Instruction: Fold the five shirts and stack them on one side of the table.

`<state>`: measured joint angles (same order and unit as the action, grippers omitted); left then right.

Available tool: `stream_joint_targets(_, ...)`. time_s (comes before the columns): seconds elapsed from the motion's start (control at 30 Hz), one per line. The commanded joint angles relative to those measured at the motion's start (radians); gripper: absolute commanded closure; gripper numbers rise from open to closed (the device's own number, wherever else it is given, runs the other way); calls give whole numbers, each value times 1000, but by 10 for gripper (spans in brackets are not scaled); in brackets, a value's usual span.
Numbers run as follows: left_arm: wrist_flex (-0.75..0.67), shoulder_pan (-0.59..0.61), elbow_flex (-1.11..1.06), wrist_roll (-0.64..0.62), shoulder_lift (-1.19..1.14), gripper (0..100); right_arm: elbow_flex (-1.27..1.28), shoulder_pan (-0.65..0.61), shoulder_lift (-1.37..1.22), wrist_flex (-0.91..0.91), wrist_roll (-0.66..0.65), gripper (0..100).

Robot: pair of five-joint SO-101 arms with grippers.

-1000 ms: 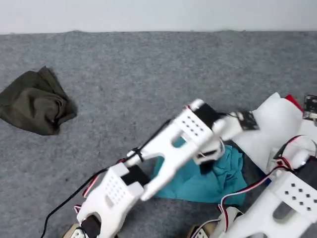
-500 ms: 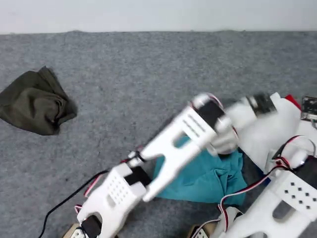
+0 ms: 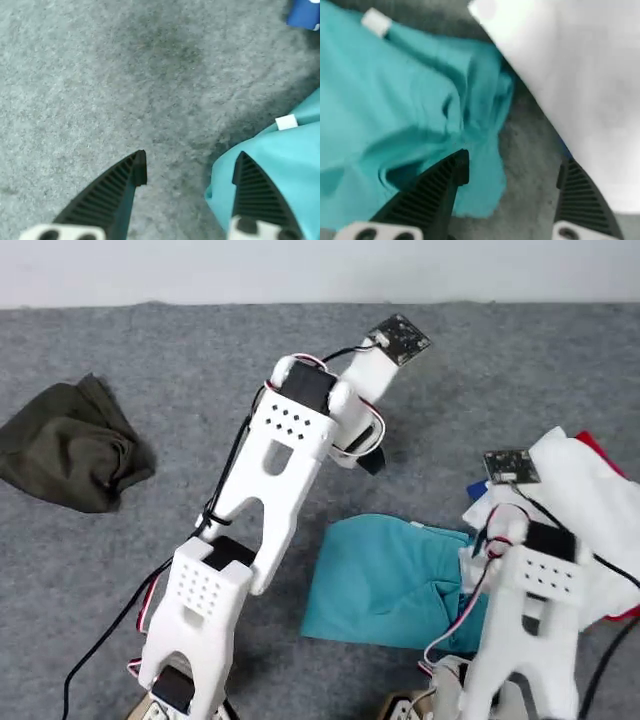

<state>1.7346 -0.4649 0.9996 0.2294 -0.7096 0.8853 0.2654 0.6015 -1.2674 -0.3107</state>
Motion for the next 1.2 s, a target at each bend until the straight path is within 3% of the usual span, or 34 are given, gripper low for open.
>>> stream_joint_targets(0.0,21,-6,35,6,26,724,-14,-84,-53,68,43,701)
stream_joint_targets(0.17,21,-12,31,8,26,724,-18,-246,-44,85,63,701)
stream_joint_targets(0.4,21,-12,-22,11,26,724,80,-255,-82,180,32,702)
stream_joint_targets(0.77,21,-12,-24,11,26,724,121,-50,-205,222,-23,702)
stream_joint_targets(0.97,21,-12,-25,11,26,724,121,-33,-232,228,-31,704)
stream_joint_targets(1.03,21,-12,-25,11,26,724,121,-36,-251,232,-61,734)
stream_joint_targets(1.17,21,-12,-25,11,26,724,127,-76,-325,295,-141,903)
